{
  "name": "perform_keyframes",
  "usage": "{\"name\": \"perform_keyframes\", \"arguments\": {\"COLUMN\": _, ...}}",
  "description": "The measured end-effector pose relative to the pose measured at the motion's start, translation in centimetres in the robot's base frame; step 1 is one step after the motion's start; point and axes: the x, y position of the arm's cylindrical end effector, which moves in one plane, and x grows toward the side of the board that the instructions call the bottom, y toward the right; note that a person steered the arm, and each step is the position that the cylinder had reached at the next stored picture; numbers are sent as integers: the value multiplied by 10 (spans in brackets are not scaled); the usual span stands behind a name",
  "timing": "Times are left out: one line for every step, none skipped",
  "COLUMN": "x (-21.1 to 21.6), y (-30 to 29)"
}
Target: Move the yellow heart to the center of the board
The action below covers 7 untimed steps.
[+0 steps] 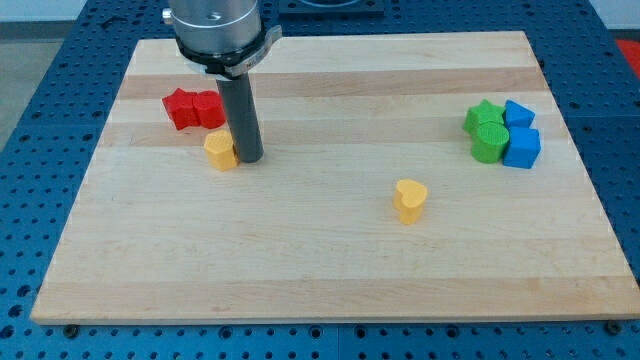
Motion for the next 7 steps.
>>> {"name": "perform_keyframes", "arguments": {"x": 6, "y": 23}}
{"name": "perform_keyframes", "arguments": {"x": 36, "y": 38}}
{"name": "perform_keyframes", "arguments": {"x": 81, "y": 67}}
{"name": "perform_keyframes", "arguments": {"x": 116, "y": 111}}
{"name": "perform_keyframes", "arguments": {"x": 124, "y": 139}}
{"name": "perform_keyframes", "arguments": {"x": 120, "y": 201}}
{"name": "perform_keyframes", "arguments": {"x": 101, "y": 240}}
